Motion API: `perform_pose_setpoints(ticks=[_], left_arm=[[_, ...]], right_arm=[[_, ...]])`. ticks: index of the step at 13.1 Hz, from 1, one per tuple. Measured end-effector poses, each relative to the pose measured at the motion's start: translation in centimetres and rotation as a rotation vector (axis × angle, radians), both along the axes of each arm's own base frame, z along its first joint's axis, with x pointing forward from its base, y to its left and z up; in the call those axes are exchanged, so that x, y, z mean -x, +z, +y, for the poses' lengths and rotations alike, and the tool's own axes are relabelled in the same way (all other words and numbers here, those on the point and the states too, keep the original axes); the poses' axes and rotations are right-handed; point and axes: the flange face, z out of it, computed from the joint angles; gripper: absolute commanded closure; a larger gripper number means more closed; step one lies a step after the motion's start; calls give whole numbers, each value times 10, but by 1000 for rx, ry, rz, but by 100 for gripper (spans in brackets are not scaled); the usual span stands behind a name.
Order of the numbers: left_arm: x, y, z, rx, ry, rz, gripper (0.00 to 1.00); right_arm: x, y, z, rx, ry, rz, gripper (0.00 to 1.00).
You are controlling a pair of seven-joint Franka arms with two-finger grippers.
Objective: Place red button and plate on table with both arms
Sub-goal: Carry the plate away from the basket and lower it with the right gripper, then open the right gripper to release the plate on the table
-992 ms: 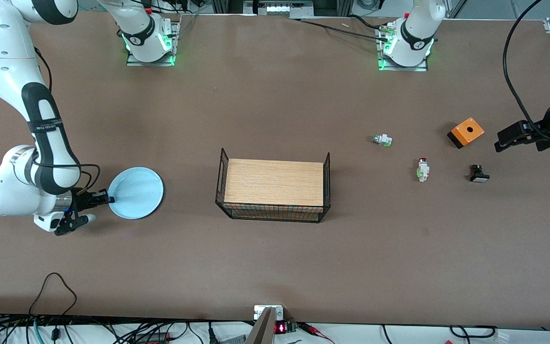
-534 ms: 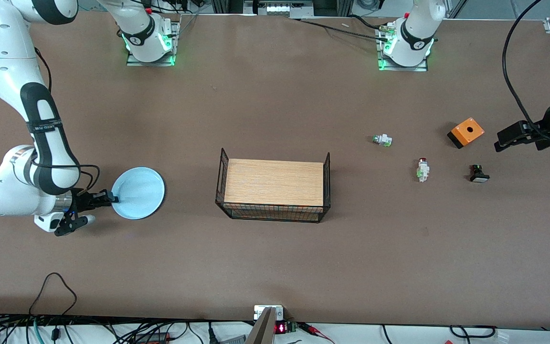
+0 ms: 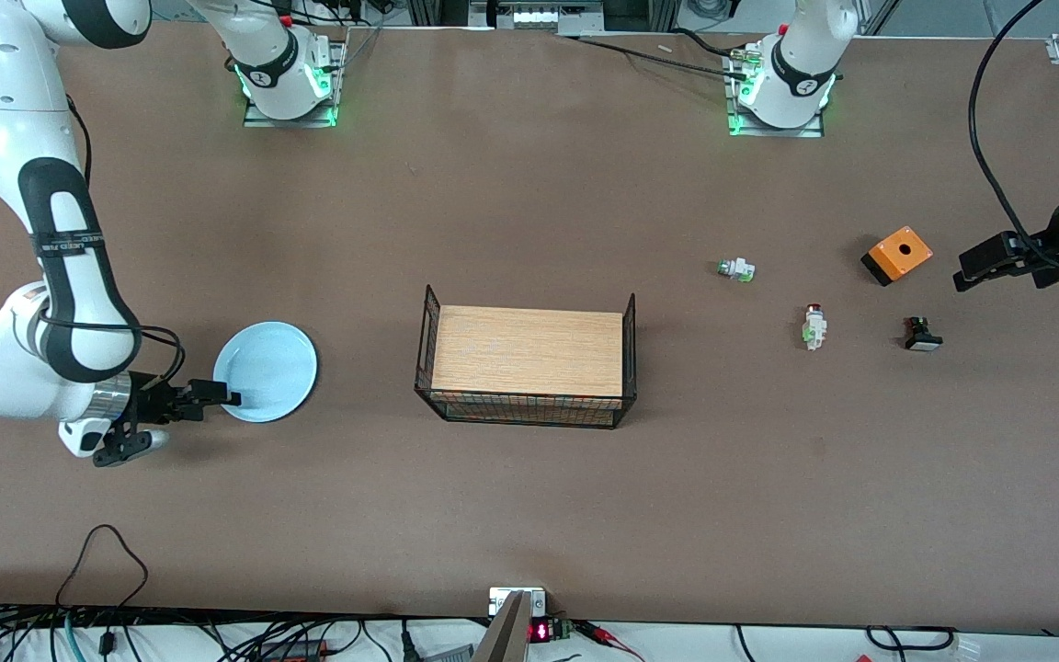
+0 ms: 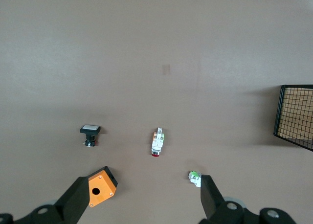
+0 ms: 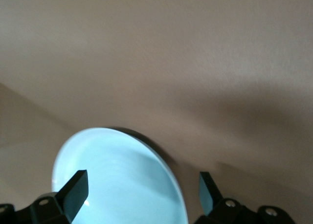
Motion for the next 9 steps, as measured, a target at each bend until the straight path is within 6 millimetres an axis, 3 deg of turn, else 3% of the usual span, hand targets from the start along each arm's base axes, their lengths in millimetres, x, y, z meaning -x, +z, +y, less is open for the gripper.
perform_pose_setpoints(ticks=[5,9], left_arm=[[1,2,-2,0,-3,-2,0],[1,2,-1,0,-2,-2,0]], right_arm=[[-25,105,47,37,-41,83,0],[-15,193,85,236,-68,130,0]])
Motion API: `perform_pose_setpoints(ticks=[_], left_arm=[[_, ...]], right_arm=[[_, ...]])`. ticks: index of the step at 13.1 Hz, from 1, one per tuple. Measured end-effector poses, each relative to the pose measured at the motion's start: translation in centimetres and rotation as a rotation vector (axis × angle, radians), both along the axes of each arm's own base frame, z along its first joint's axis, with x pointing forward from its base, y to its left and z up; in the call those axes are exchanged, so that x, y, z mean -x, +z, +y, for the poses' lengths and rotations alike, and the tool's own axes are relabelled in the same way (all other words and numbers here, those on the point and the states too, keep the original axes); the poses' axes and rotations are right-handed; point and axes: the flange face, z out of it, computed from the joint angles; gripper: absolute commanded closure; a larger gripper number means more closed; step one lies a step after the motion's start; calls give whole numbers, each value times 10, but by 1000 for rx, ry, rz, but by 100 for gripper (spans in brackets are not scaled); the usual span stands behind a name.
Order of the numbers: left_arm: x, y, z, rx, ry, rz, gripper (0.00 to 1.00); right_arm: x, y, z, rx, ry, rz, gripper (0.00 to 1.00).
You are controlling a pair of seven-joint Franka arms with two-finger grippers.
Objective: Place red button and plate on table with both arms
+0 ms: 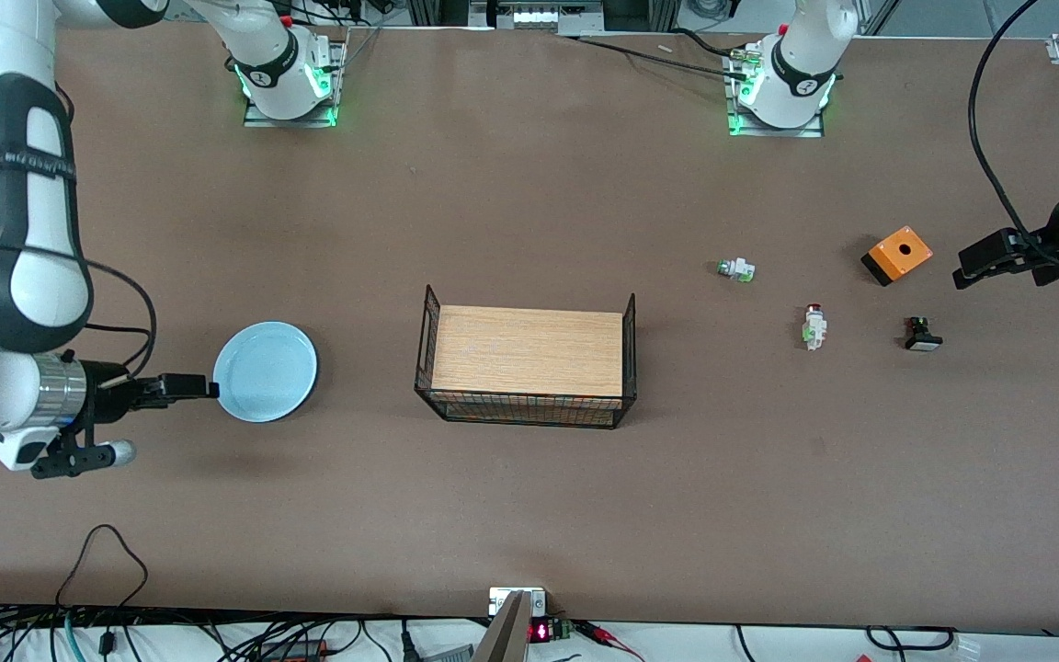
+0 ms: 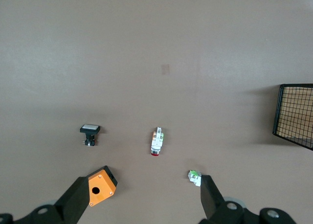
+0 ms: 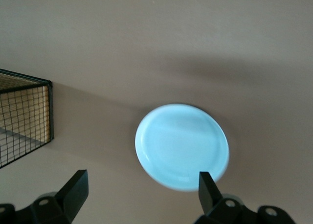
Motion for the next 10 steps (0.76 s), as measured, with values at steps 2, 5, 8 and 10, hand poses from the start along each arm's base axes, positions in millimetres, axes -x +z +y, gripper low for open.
perform_pose_setpoints(ticks=[2,5,8,10], left_arm=[[0,0,0,0,0,0,0],[0,0,0,0,0,0,0],[0,0,0,0,0,0,0],[0,0,0,0,0,0,0]], right_arm=[[16,48,37,123,38,-19,0],[48,93,100,233,124,-9,0],[64,105,116,269,102,29,1],[74,112,119,295,85,64,1]])
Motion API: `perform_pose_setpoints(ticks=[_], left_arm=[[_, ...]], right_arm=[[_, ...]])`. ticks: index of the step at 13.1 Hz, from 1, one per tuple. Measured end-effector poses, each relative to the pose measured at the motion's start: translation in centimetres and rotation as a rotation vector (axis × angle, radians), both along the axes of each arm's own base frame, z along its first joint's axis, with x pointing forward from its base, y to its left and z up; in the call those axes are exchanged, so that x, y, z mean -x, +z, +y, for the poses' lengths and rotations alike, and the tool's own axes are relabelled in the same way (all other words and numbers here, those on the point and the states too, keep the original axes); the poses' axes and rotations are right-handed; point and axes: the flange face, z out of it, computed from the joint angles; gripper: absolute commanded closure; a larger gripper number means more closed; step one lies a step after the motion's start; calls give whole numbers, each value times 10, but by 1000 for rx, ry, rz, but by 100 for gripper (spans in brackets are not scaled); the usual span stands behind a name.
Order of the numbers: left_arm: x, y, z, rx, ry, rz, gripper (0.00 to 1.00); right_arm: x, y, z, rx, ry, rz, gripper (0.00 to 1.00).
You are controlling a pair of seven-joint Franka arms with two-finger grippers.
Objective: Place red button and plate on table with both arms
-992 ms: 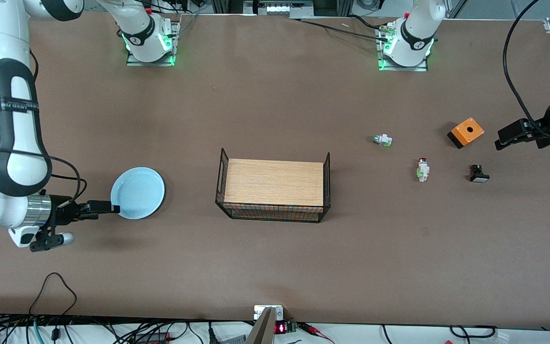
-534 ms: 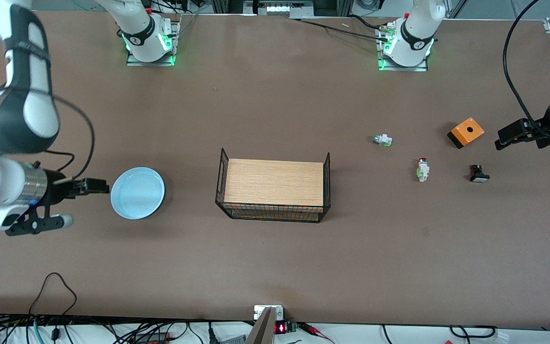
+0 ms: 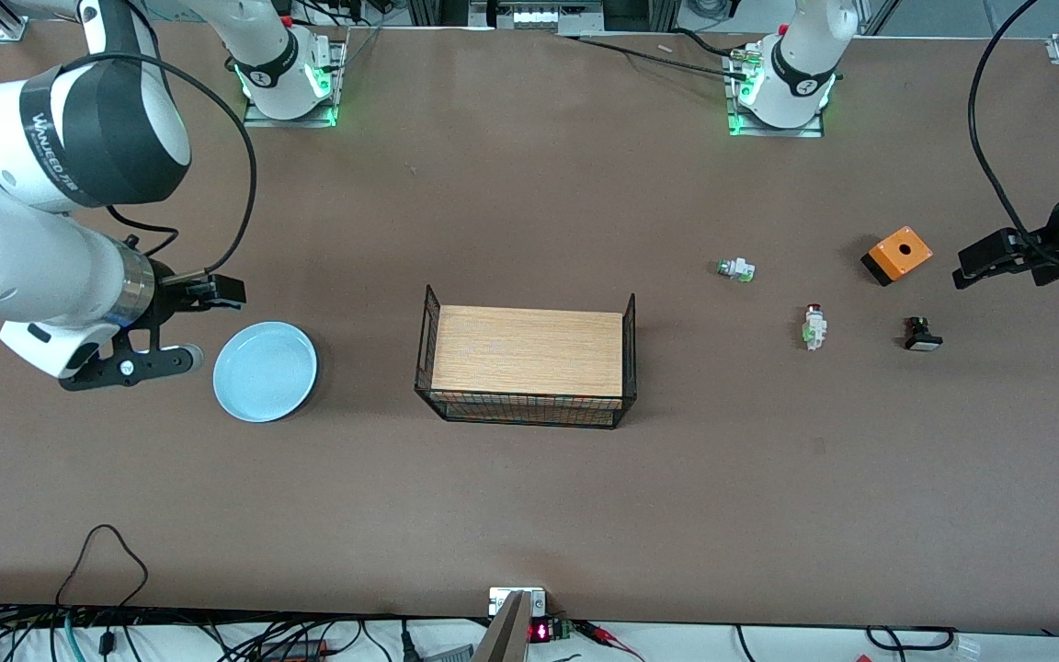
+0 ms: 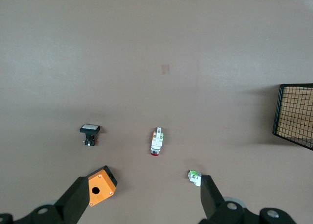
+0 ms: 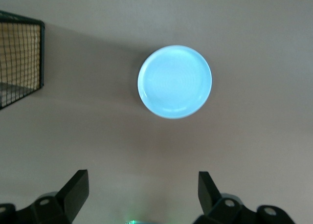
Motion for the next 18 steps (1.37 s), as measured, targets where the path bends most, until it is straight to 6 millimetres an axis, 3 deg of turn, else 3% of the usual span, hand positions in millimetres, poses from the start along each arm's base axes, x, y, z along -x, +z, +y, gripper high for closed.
perform_pose_setpoints(ticks=[2,4,6,9,13,15,18], left_arm=[[0,0,0,0,0,0,0],[0,0,0,0,0,1,0],[0,-1,0,0,1,2,0],[0,-2,1,0,2,4,0],[0,-3,3,0,5,6,0],[0,-3,4,0,8,6,0],[0,-3,5,-1,8,6,0]], right_arm=[[17,26,3,15,6,11,1],[39,61,-3,13,20,13,1],[51,85,-11,6,37,-5,1],[62,97,-24,-7,46,-60,0],[115,118,-84,-17,-6,-151,1],[140,132,-93,-3,-22,-174,3],[155,137,-106,6,-43,-162,7]])
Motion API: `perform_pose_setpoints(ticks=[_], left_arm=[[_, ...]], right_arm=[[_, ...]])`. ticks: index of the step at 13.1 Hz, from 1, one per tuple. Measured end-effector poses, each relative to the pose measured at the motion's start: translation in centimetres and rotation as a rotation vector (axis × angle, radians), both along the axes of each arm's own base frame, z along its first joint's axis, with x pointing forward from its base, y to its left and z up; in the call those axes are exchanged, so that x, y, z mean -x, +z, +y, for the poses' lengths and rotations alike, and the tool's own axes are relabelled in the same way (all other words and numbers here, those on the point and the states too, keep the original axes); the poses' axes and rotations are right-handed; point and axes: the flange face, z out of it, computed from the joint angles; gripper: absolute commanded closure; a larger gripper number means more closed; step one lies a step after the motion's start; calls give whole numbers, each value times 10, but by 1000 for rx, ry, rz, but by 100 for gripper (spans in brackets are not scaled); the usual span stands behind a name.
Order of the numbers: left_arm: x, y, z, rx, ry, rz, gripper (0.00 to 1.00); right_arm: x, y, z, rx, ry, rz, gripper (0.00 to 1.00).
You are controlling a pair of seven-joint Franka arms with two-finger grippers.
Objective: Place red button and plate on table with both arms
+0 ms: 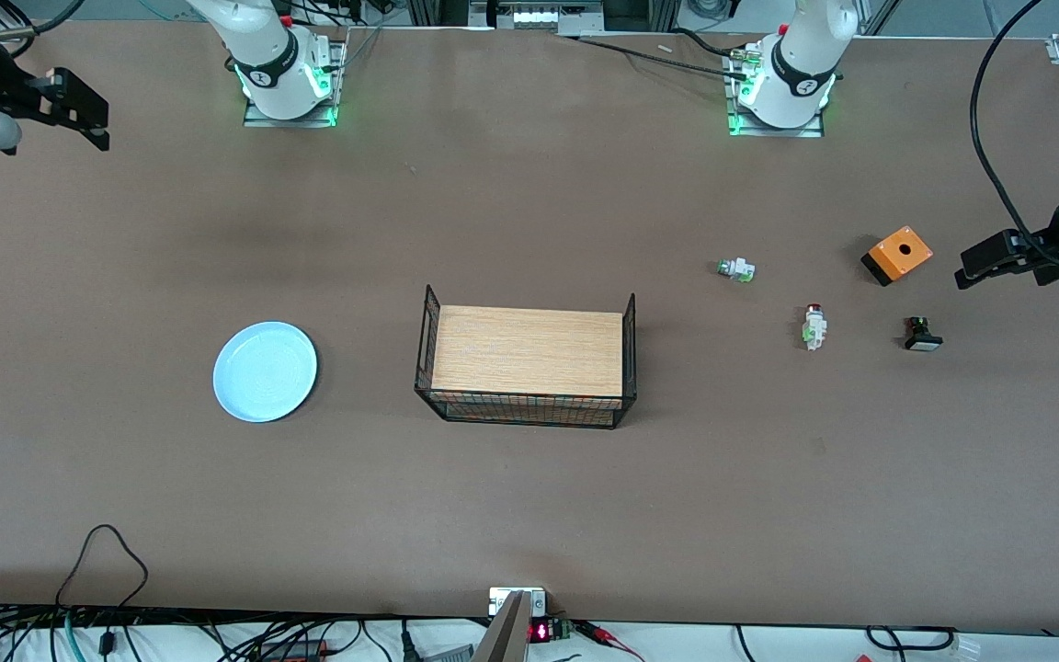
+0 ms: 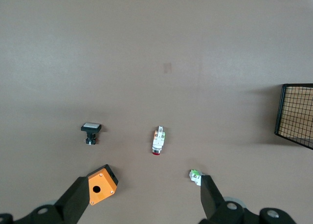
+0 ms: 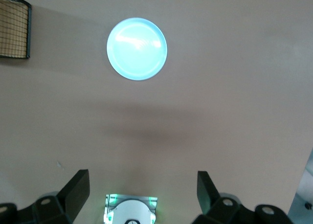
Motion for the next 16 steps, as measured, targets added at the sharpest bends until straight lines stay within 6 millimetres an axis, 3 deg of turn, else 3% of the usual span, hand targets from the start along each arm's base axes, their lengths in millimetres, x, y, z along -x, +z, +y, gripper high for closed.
perform_pose_setpoints(ticks=[3,9,16], left_arm=[[0,0,0,0,0,0,0],[0,1,-3,0,-5,-2,0],[0,1,-3,1,-5,-2,0]], right_arm=[[-1,-6,-20,-10,-6,28,0],[-28,-46,-7,-71,16,95,0],[-41,-64,-10,-98,9,120,0]])
